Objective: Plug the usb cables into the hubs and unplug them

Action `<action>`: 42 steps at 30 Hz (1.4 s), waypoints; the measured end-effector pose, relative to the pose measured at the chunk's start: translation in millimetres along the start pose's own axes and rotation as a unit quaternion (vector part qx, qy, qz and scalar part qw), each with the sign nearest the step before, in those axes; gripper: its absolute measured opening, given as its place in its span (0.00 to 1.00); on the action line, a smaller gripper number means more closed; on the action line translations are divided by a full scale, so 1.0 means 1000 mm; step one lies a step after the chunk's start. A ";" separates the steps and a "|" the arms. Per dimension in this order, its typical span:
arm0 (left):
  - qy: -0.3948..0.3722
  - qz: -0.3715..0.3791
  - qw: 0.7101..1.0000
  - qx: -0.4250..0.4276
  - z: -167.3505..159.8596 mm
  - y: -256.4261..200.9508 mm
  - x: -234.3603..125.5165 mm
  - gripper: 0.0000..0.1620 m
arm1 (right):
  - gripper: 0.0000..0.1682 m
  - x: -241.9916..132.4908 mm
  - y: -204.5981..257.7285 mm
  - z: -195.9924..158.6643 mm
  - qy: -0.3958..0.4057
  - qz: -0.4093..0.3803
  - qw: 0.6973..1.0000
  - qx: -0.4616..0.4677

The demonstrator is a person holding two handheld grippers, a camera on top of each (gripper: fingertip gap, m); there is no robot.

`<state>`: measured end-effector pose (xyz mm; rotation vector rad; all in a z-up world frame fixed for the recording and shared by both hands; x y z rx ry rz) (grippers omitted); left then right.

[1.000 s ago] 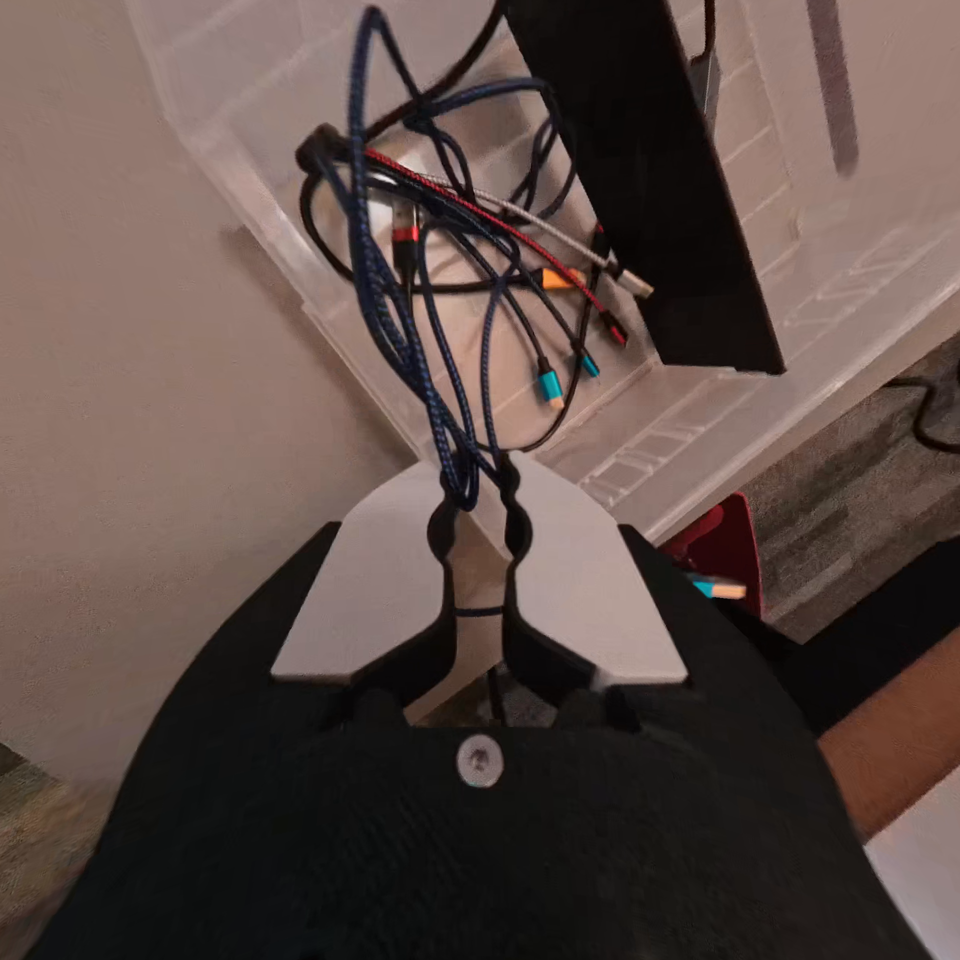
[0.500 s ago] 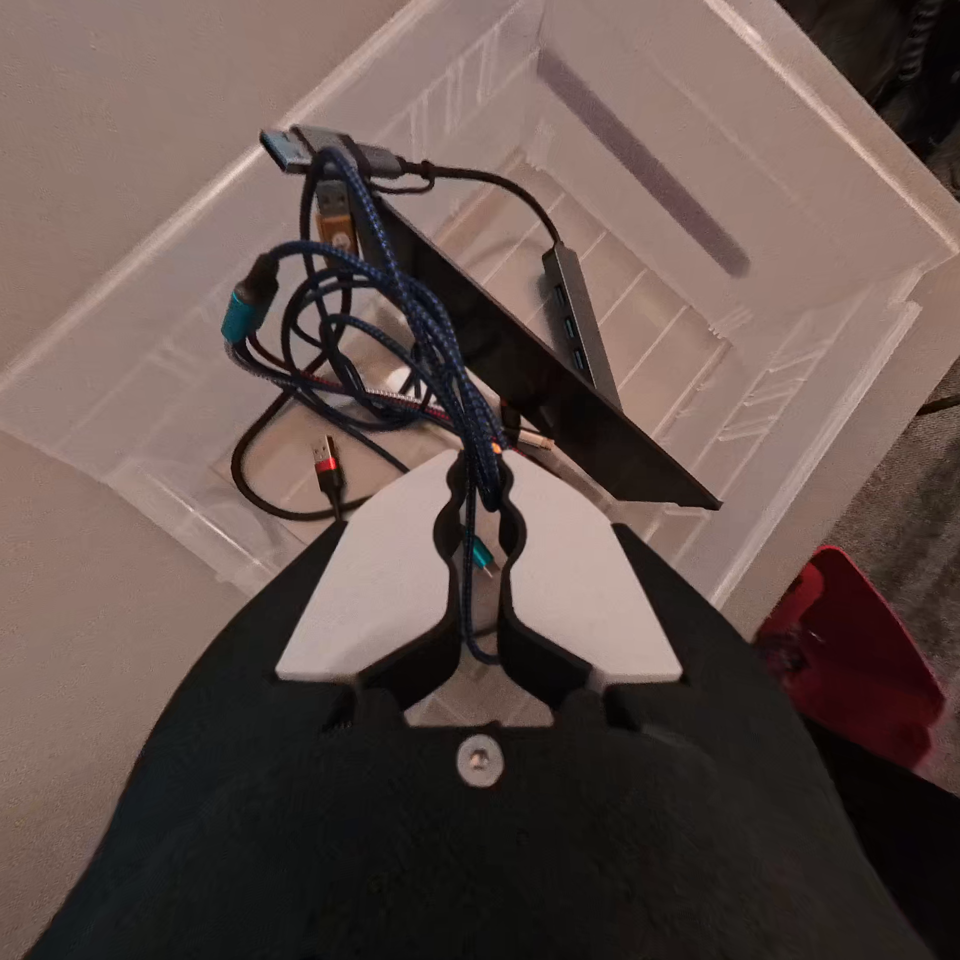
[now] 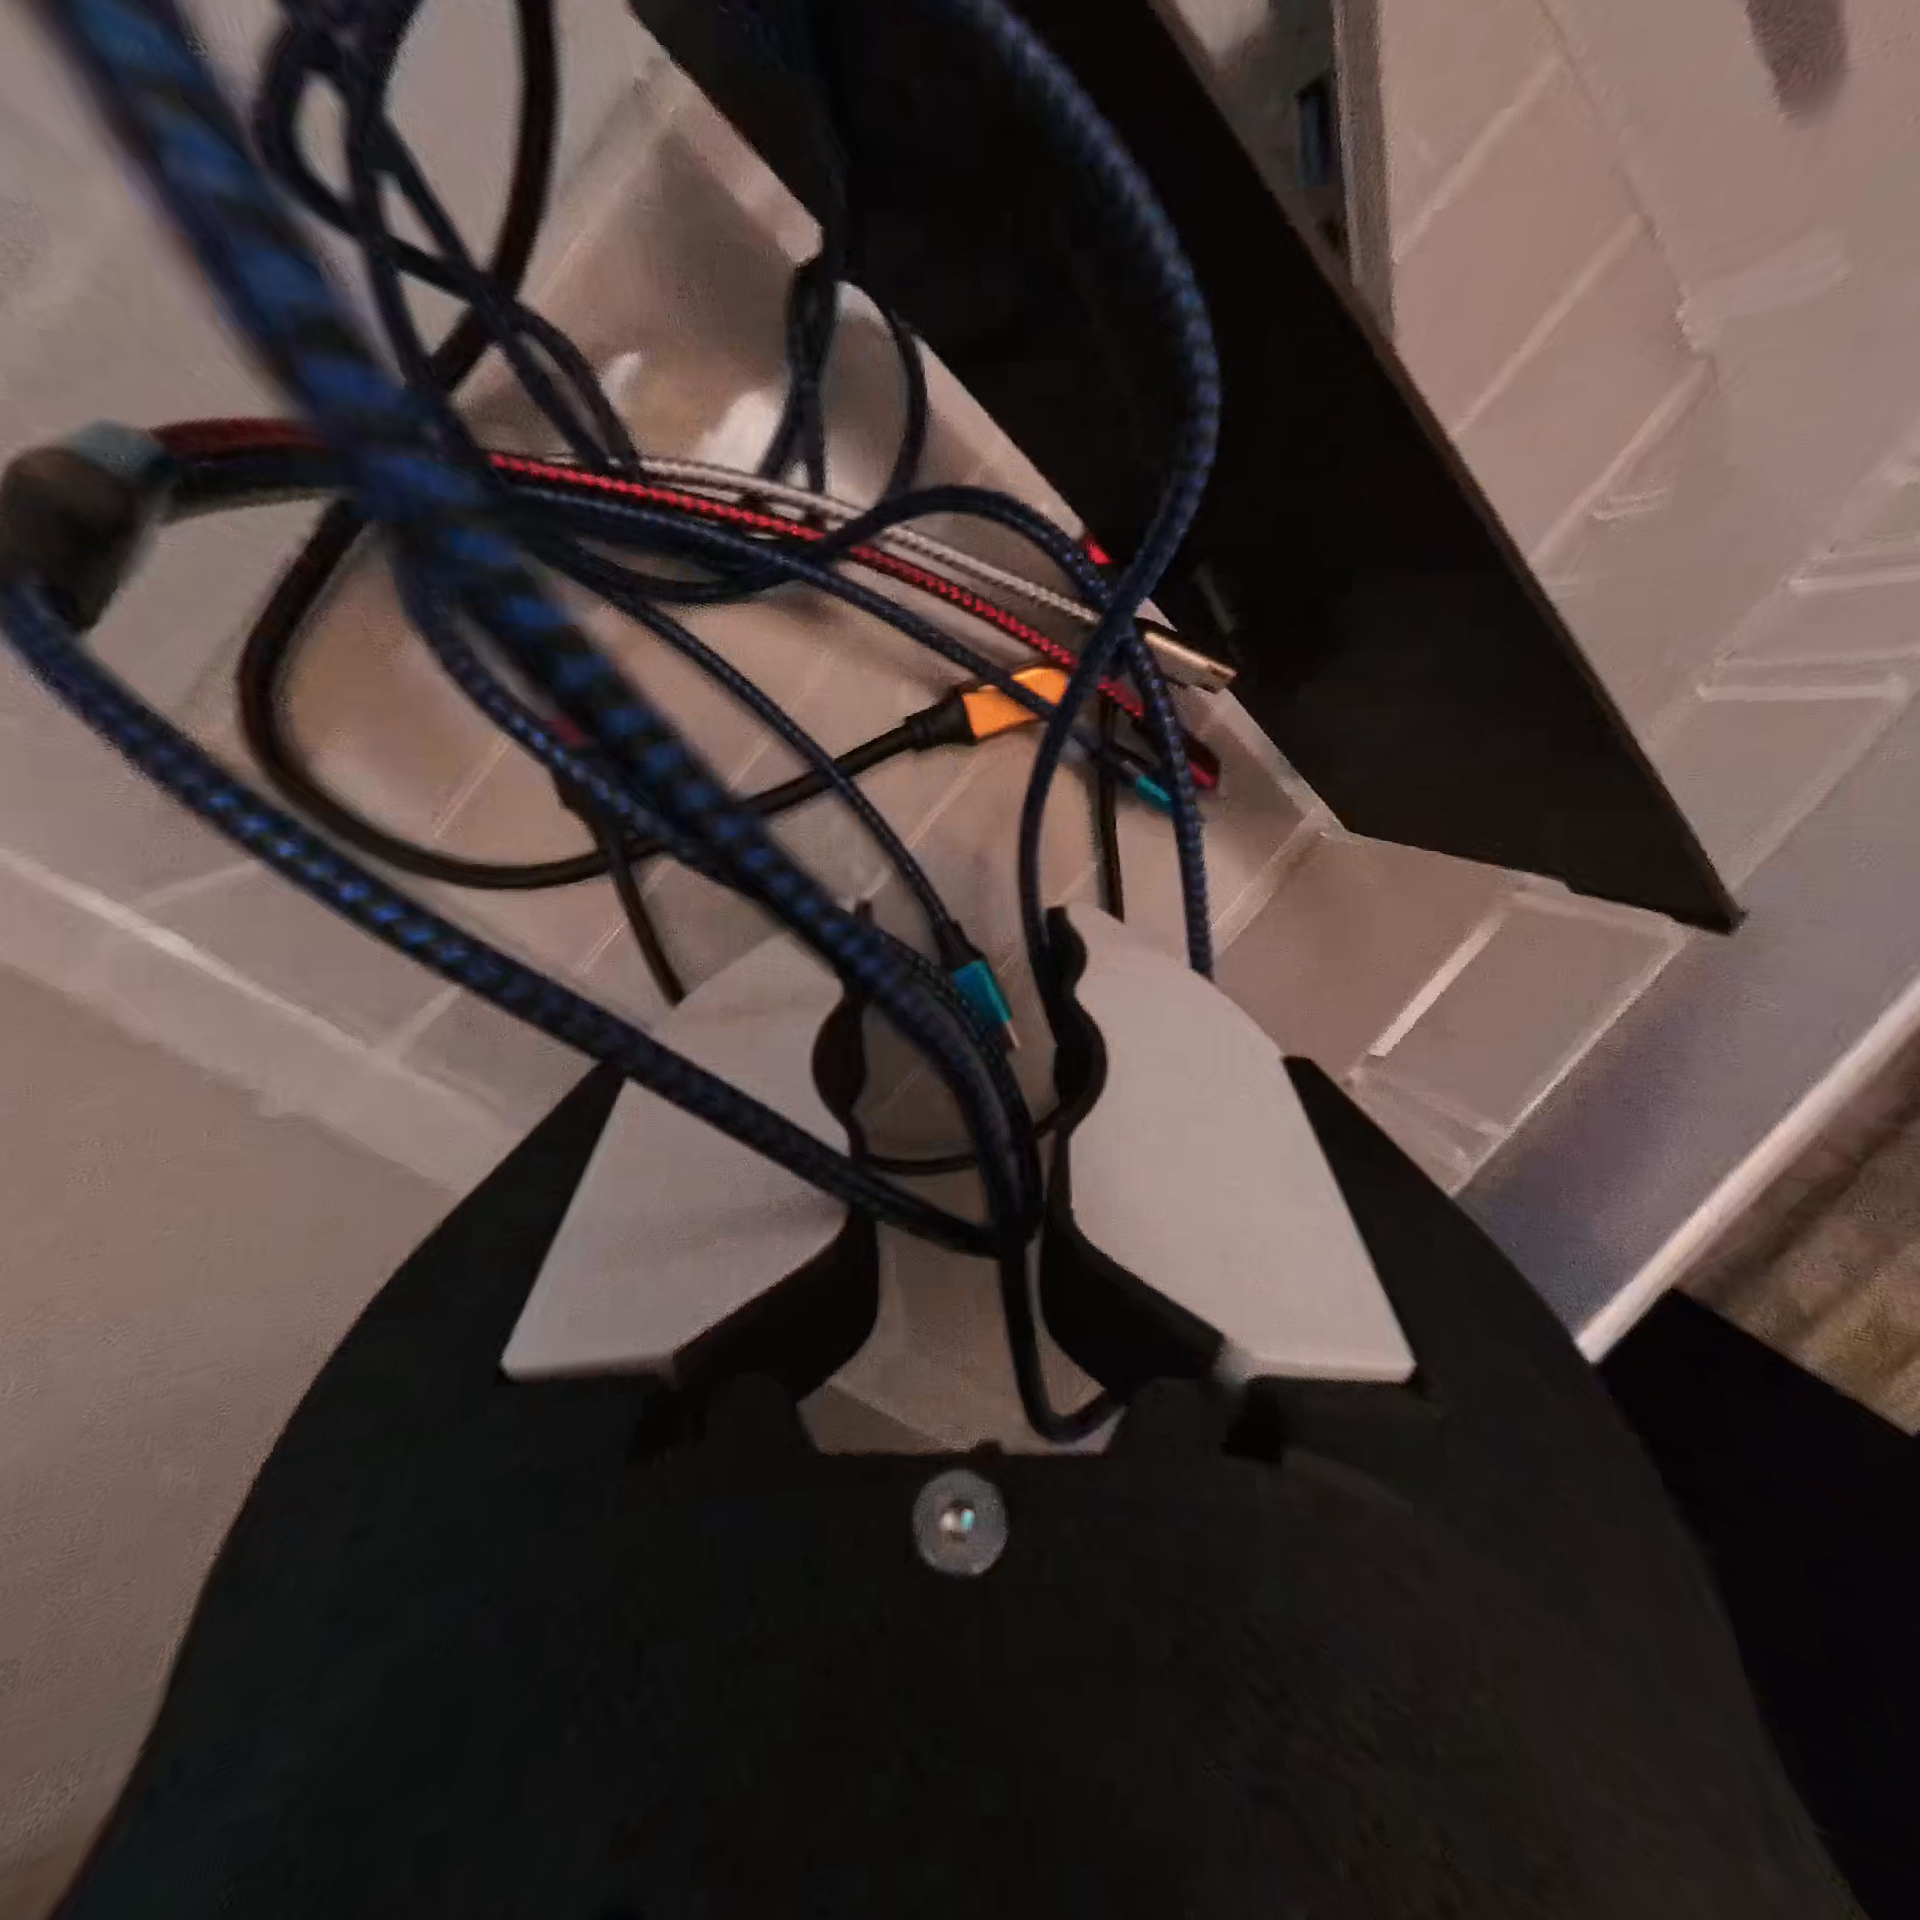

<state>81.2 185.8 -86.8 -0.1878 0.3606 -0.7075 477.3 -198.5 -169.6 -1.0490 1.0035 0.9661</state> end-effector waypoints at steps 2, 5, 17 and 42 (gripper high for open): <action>-0.001 0.002 1.000 -0.001 -0.001 0.000 -0.002 0.45 | 0.35 -0.013 0.001 0.005 -0.006 0.040 0.999 -0.028; -0.004 0.003 1.000 -0.006 -0.004 0.000 -0.005 0.45 | 0.49 -0.023 0.000 0.005 0.058 0.094 0.994 -0.025; -0.006 -0.002 1.000 -0.009 -0.007 0.003 -0.004 0.45 | 0.56 -0.090 -0.024 -0.006 0.086 -0.005 0.993 -0.079; -0.073 -0.078 0.994 0.001 0.025 -0.008 0.010 0.44 | 0.46 -0.135 0.275 0.126 -0.479 0.129 0.854 -0.160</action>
Point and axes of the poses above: each gripper's, where its closed fingertips meet, x out along the fingers, z out of its top, y = z × x across the jaws, the point moved 9 cm from there along -x, back along the fingers, and after that the axes turned 6 degrees about y, right-handed, at the moved point
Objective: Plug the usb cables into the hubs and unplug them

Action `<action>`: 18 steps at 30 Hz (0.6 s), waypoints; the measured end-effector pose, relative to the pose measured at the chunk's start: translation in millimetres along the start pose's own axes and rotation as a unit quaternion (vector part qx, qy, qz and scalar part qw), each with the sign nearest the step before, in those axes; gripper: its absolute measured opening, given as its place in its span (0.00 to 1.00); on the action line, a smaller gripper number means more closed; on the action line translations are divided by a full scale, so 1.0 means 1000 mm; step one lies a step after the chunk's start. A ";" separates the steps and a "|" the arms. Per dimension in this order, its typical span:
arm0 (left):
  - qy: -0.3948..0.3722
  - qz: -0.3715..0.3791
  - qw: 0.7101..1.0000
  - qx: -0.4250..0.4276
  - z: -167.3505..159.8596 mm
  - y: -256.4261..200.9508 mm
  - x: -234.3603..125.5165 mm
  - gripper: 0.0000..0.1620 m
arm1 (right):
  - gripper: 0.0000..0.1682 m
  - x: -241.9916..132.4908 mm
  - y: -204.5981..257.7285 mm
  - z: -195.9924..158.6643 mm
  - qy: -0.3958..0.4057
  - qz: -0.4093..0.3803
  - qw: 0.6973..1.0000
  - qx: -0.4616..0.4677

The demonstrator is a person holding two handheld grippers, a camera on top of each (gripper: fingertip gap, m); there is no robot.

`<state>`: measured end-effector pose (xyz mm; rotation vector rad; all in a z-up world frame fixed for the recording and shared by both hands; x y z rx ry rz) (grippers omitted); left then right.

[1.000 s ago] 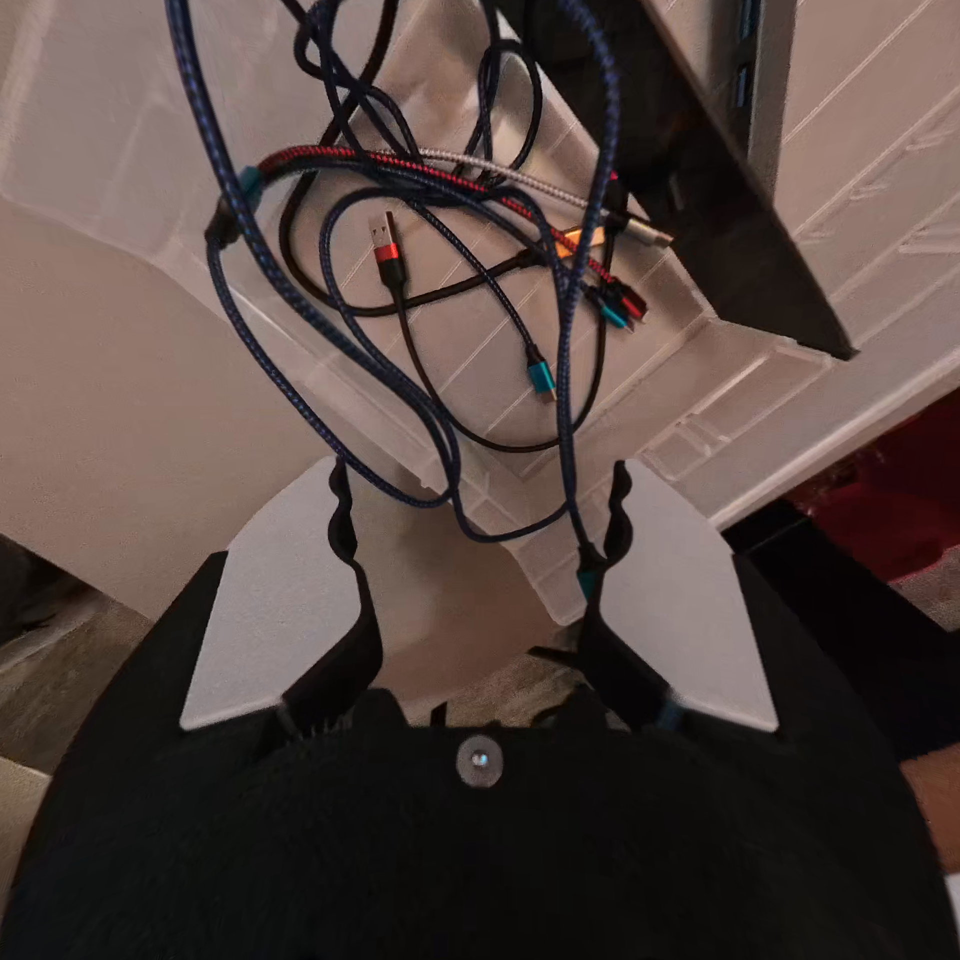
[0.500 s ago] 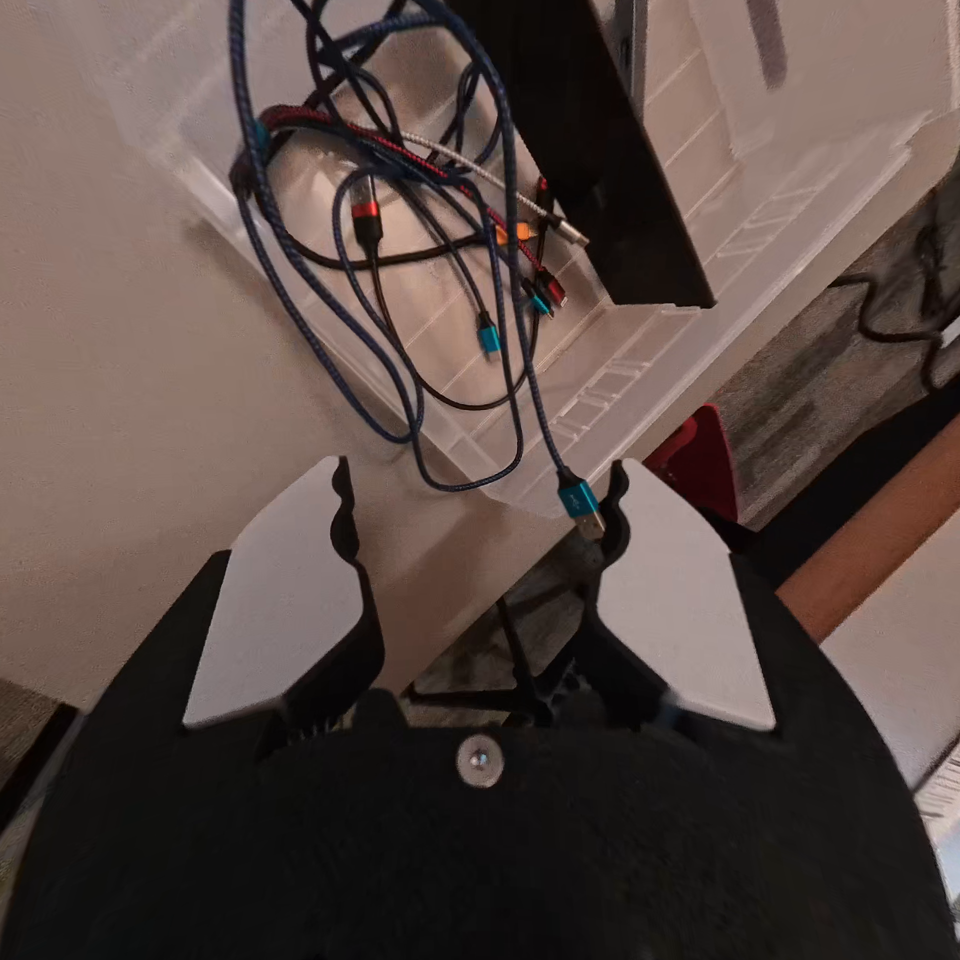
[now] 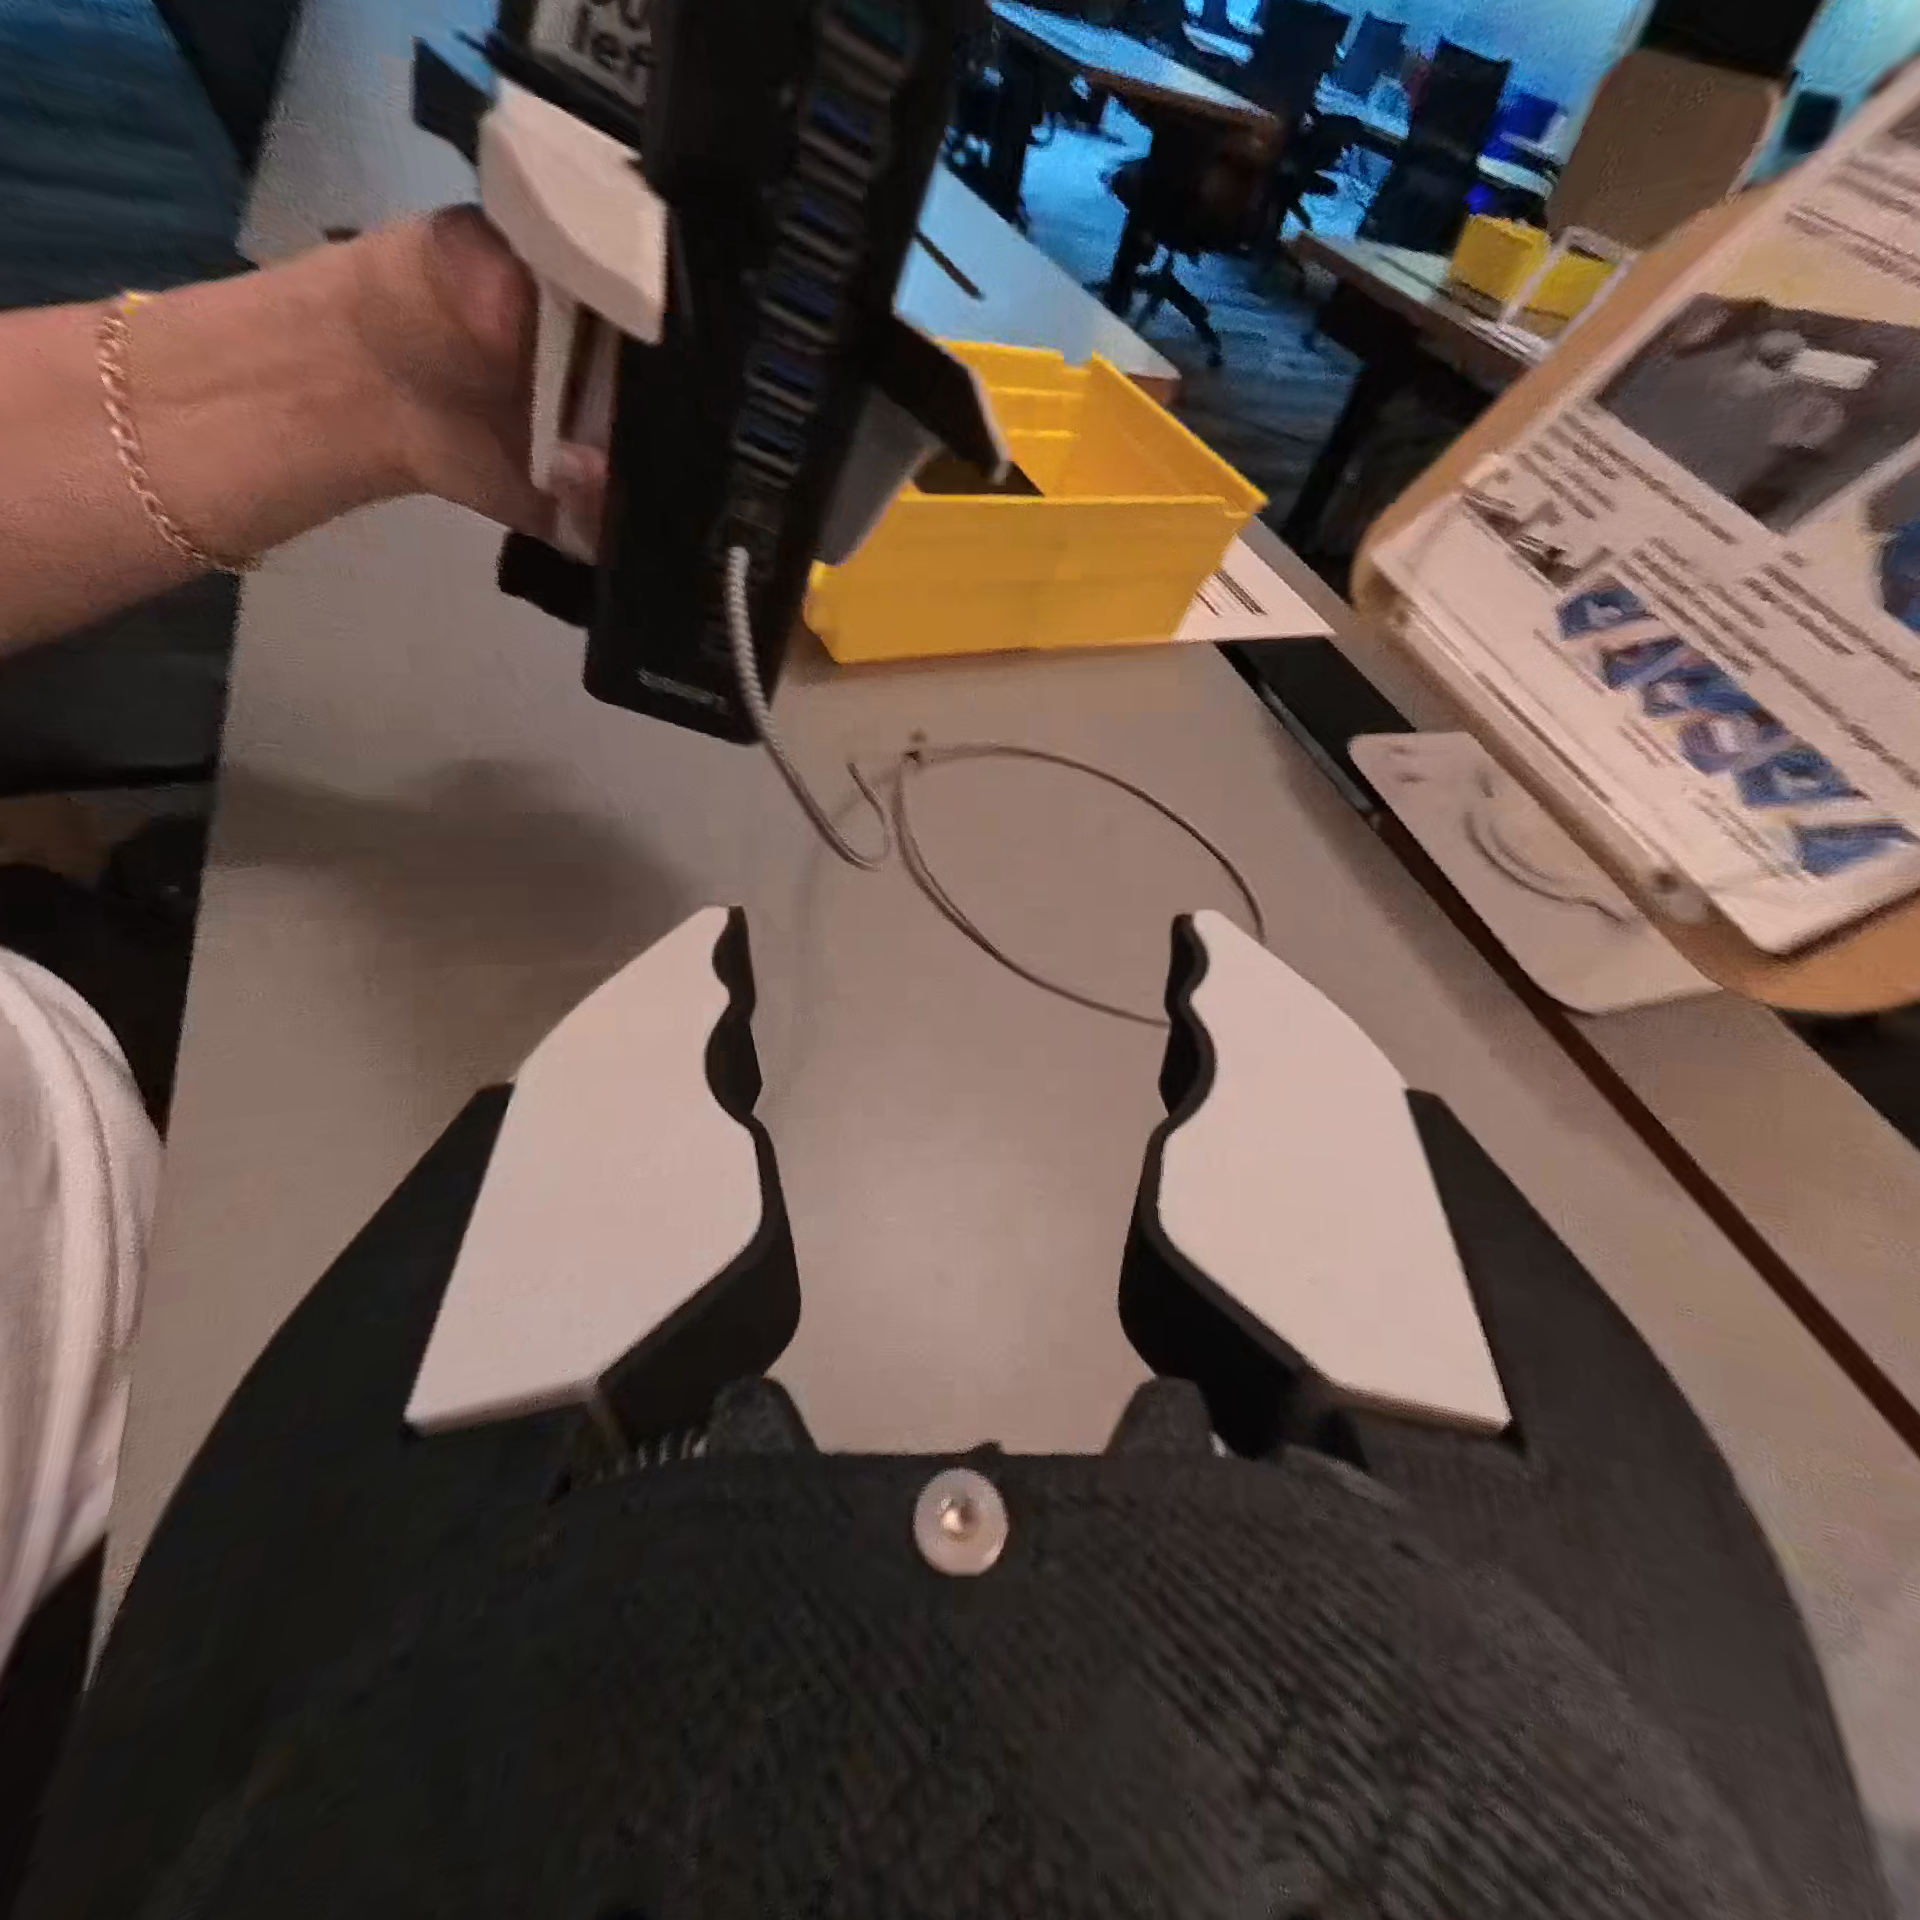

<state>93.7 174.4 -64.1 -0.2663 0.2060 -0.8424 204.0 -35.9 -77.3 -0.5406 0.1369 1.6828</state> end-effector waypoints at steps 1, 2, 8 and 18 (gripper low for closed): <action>-0.013 -0.010 1.000 -0.002 0.004 -0.002 0.001 0.44 | 0.43 0.017 0.009 0.002 -0.019 0.009 1.000 0.004; -0.023 -0.014 1.000 -0.001 0.007 -0.003 0.001 0.44 | 0.42 0.030 0.016 0.007 -0.041 0.012 0.999 0.013; -0.045 -0.008 0.997 0.059 0.013 -0.010 -0.003 0.45 | 0.22 0.055 0.041 0.043 -0.124 0.053 0.990 0.038; -0.077 -0.006 0.983 0.164 0.006 -0.025 0.007 0.44 | 0.11 0.062 0.049 0.044 -0.140 -0.005 0.989 0.047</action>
Point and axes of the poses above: each gripper's, where its closed fingertips meet, x out along the fingers, z out of its top, y = z × x across the jaws, the point moved 9 cm from there along -x, back along the fingers, and after that the axes turned 6 degrees about y, right-handed, at the moved point
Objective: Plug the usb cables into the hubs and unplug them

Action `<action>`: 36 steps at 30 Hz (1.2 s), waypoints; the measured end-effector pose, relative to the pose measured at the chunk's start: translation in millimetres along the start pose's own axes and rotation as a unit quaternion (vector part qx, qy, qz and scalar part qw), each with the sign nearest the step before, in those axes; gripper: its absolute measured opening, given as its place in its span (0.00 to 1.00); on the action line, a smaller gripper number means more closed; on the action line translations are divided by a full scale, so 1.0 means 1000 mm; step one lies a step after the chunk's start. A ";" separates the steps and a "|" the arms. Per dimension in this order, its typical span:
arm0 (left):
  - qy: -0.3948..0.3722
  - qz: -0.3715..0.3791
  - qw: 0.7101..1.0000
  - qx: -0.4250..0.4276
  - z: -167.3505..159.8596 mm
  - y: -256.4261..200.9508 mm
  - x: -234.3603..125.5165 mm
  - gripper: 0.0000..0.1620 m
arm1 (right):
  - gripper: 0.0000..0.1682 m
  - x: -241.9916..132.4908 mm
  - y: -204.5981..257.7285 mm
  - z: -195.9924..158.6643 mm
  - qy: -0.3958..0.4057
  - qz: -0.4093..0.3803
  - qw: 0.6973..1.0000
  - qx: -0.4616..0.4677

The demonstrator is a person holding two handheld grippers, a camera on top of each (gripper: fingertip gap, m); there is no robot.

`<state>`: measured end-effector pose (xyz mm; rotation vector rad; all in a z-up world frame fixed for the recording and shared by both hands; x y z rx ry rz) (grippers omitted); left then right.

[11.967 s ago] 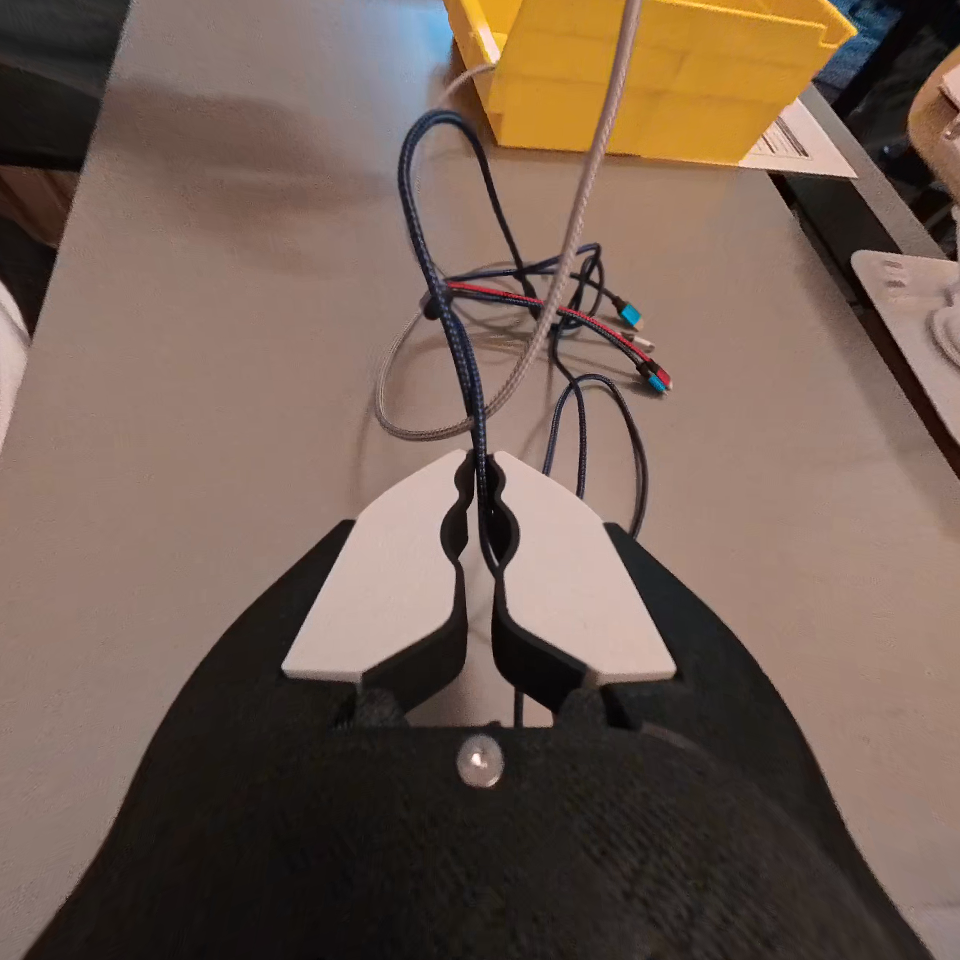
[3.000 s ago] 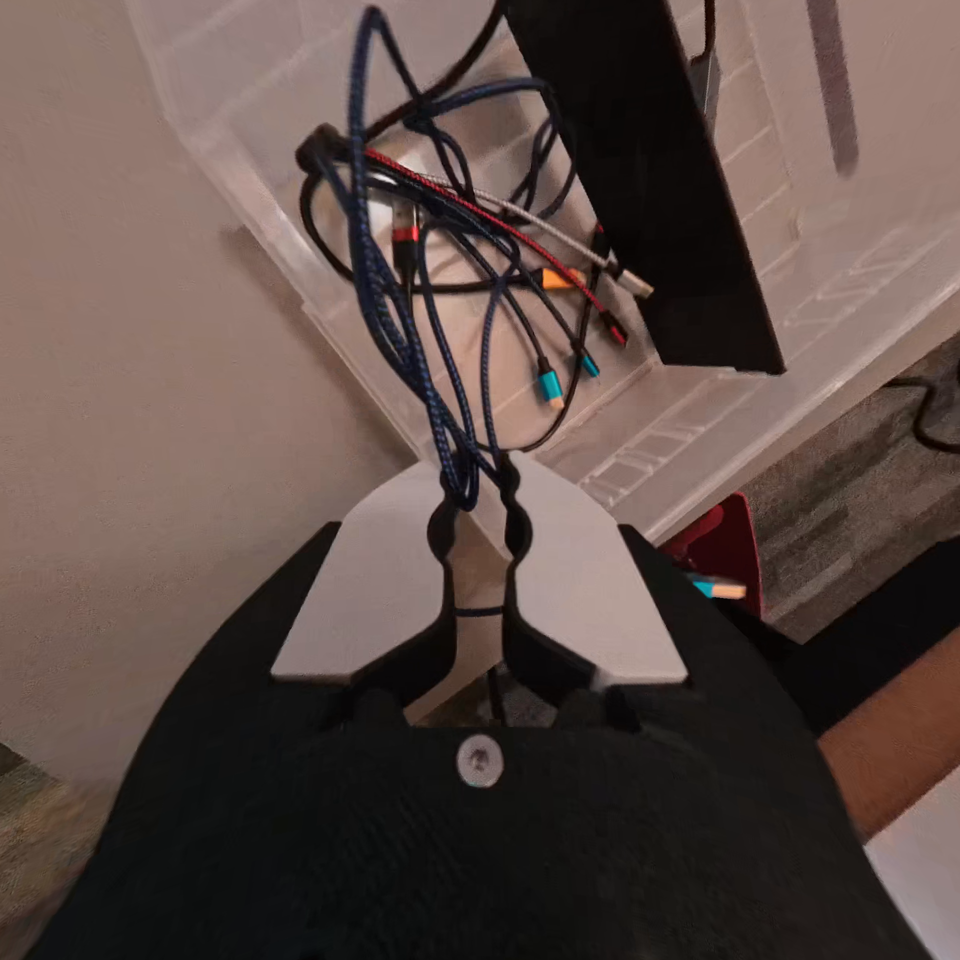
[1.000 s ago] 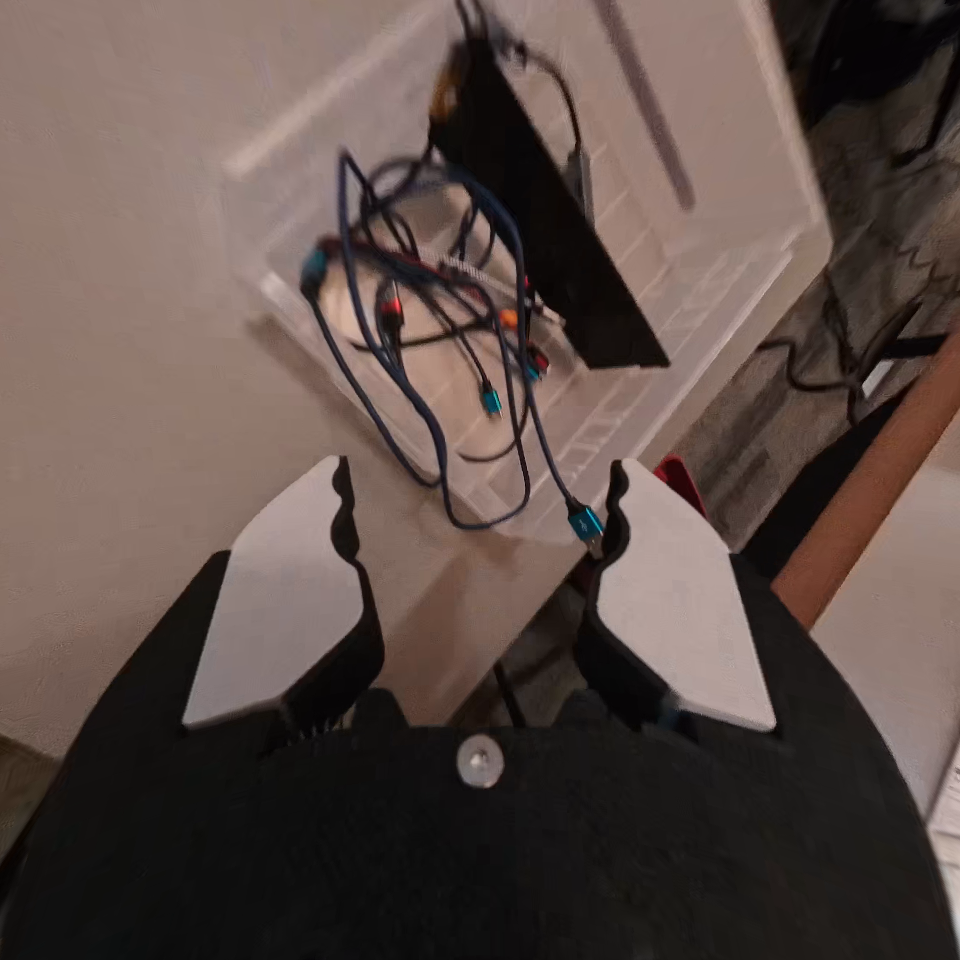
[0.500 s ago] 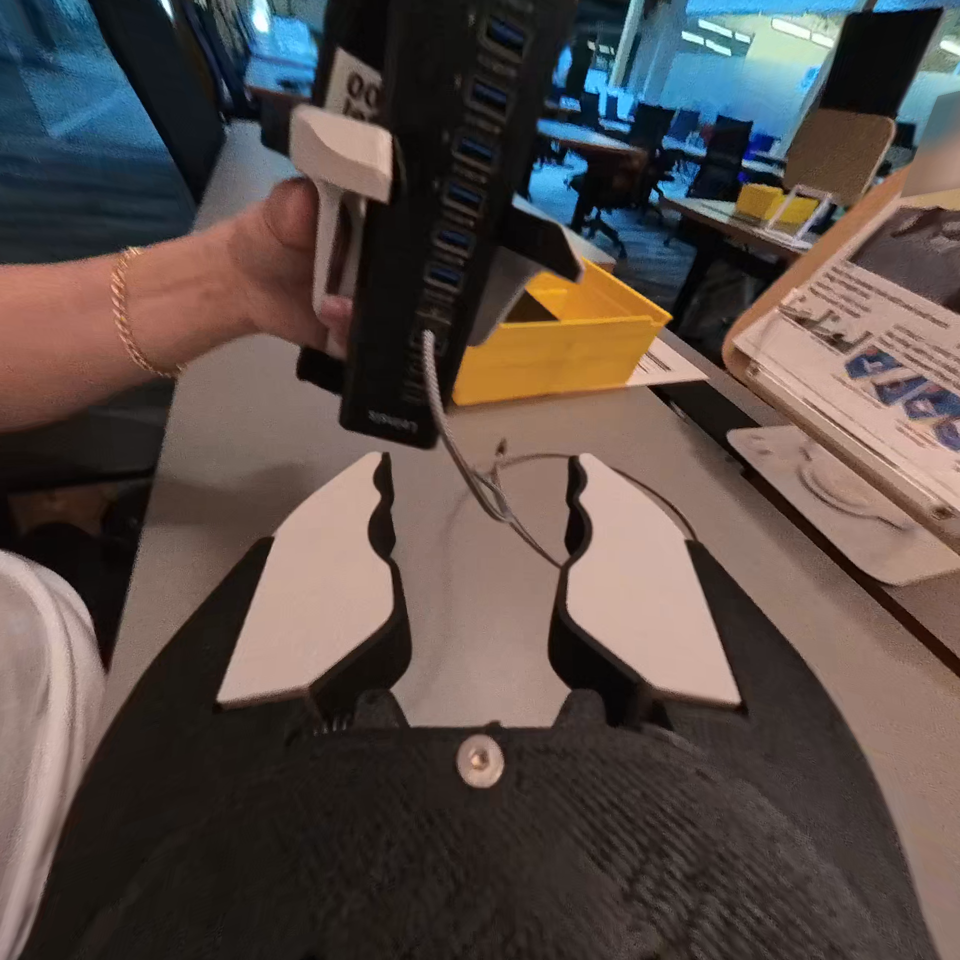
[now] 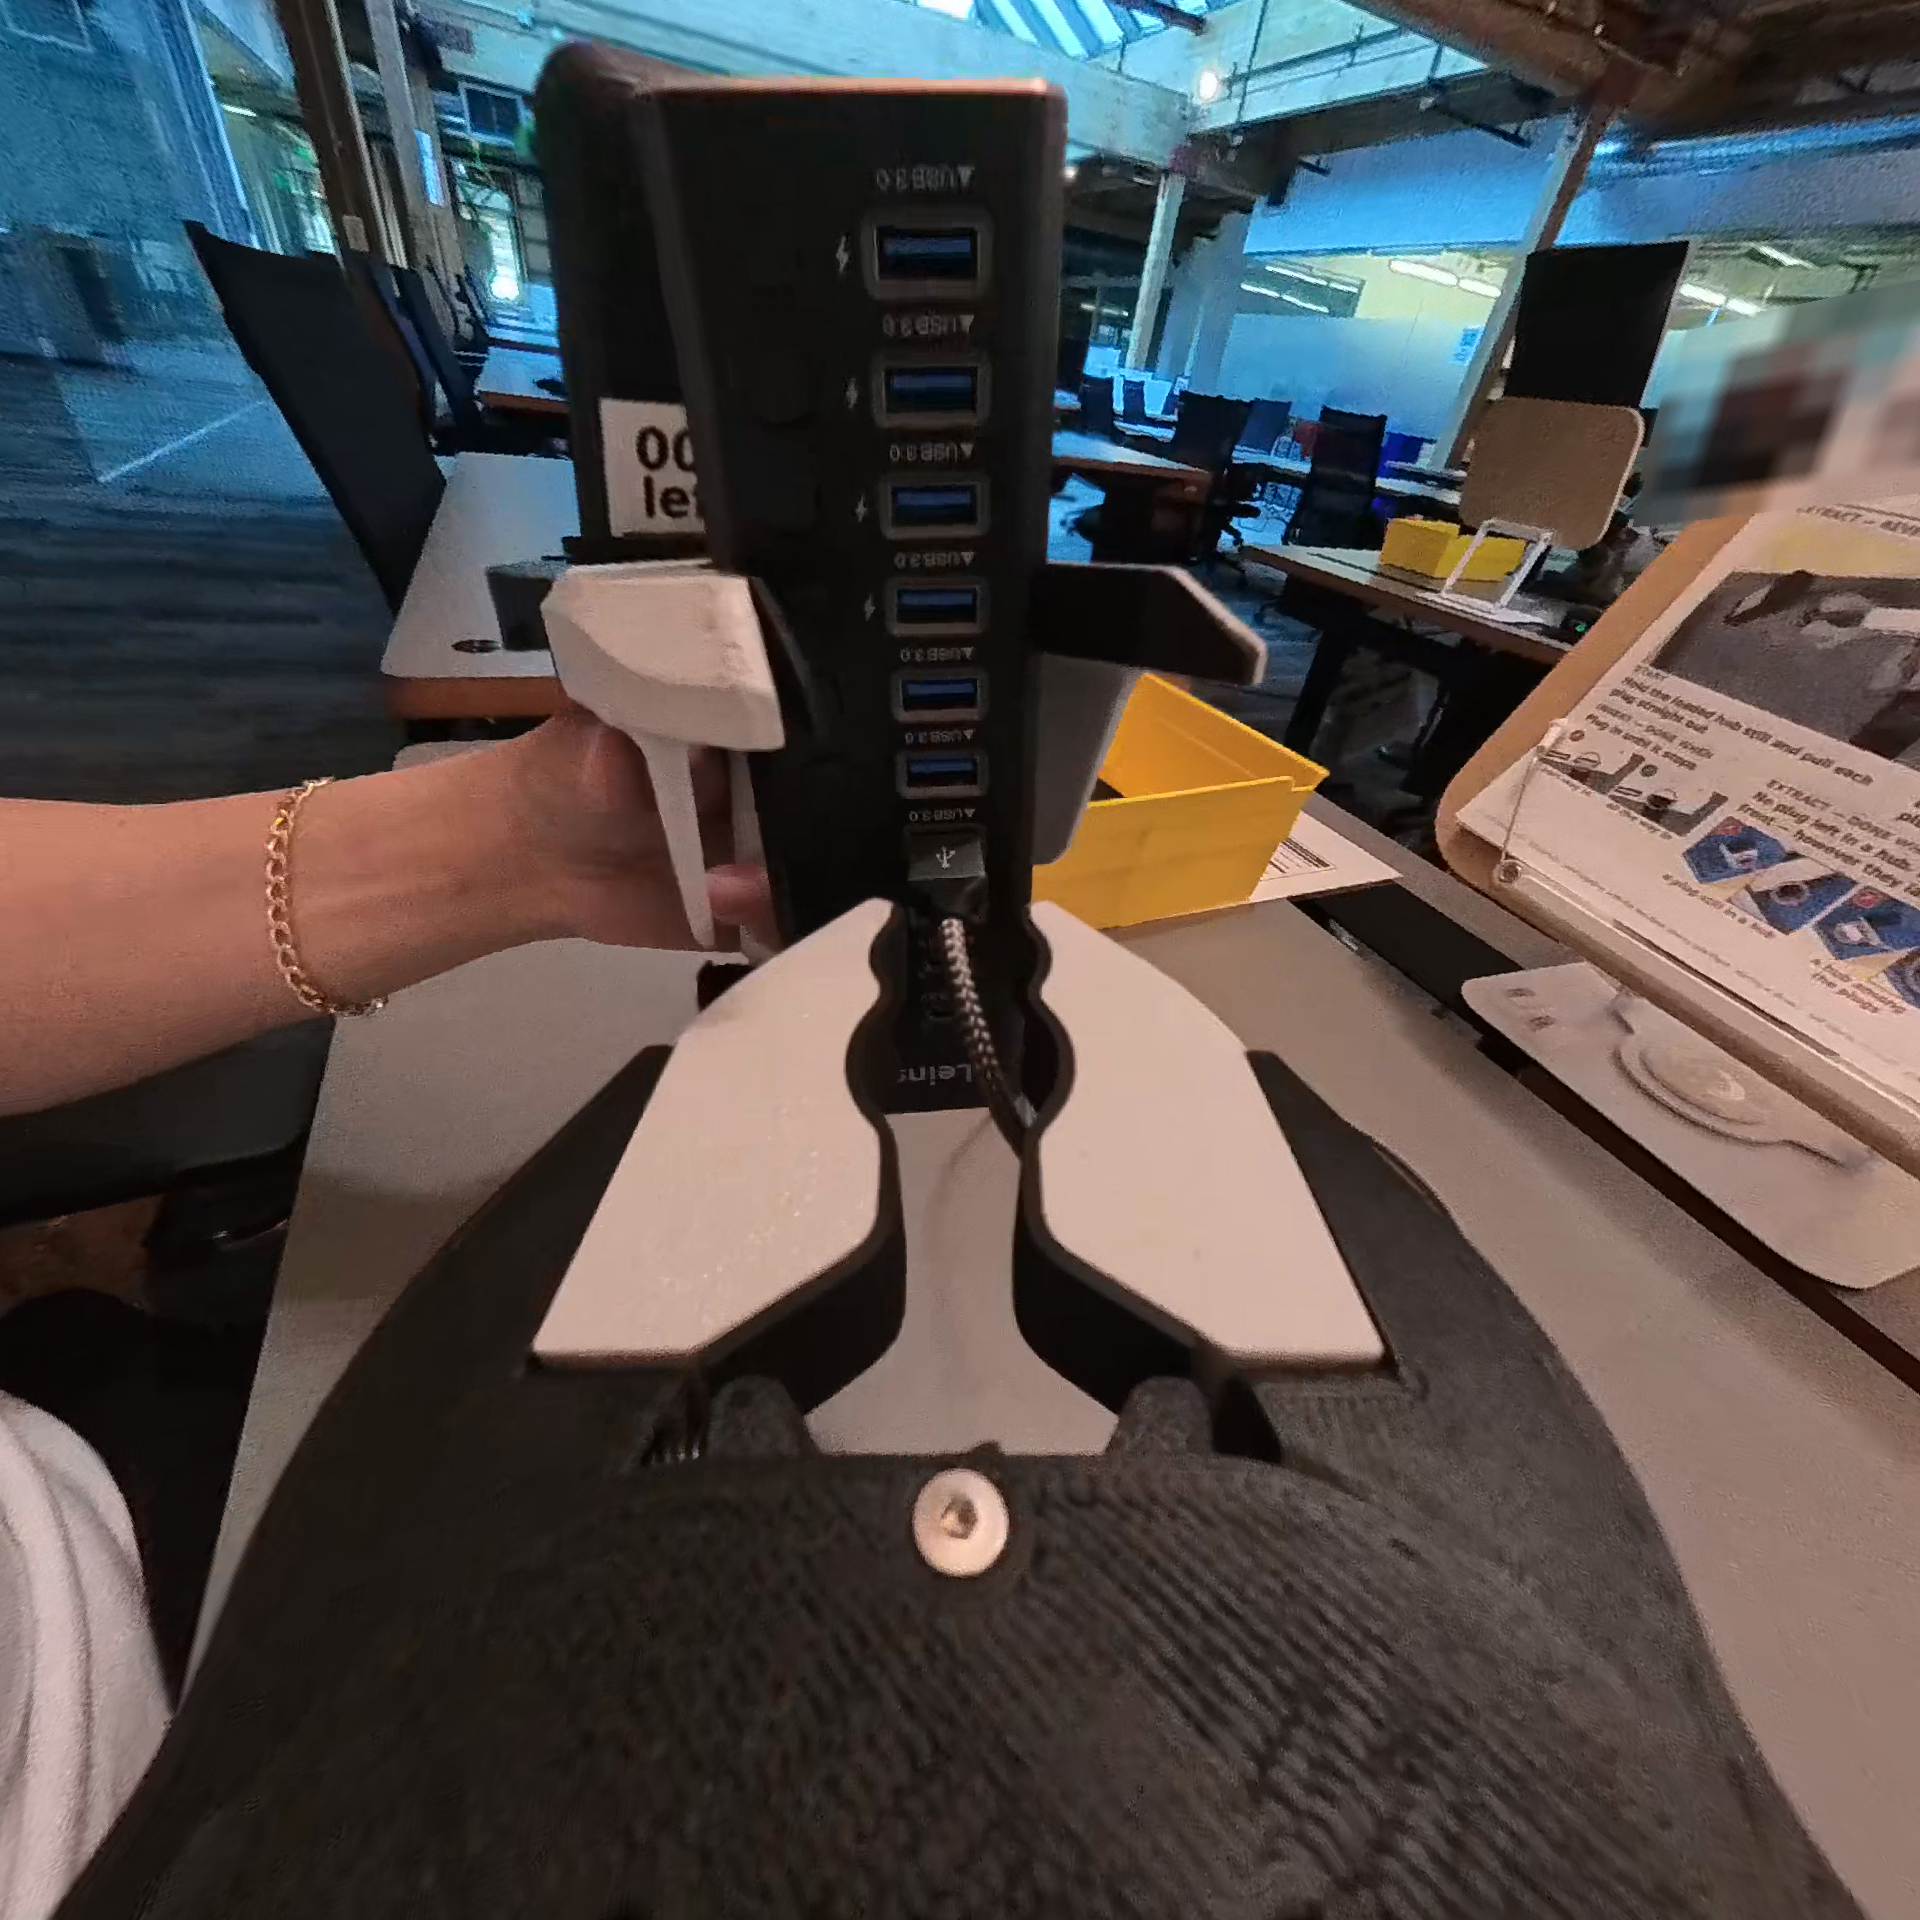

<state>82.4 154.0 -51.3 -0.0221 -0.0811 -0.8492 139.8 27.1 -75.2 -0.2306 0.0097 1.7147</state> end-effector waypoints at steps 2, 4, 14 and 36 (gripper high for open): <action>0.005 0.001 1.000 0.016 0.000 -0.003 0.004 0.45 | 0.08 -0.001 0.002 -0.001 -0.009 0.002 1.000 -0.005; 0.009 -0.001 1.000 0.026 0.000 -0.004 0.005 0.45 | 0.08 -0.003 0.002 -0.001 -0.015 0.000 1.000 -0.014; 0.183 -0.044 0.977 0.101 -0.009 -0.014 0.007 0.45 | 0.07 -0.024 -0.014 -0.009 0.008 0.110 0.993 -0.039; 0.218 -0.032 0.972 0.085 -0.024 -0.014 0.014 0.44 | 0.09 -0.019 -0.010 -0.029 -0.004 0.086 0.995 -0.049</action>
Point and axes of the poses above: each gripper's, where its closed fingertips meet, x out along the fingers, z out of its top, y = z × x across the jaws, the point moved 9 cm from there along -x, back along the fingers, and after that the axes turned 6 degrees about y, right-handed, at the moved point
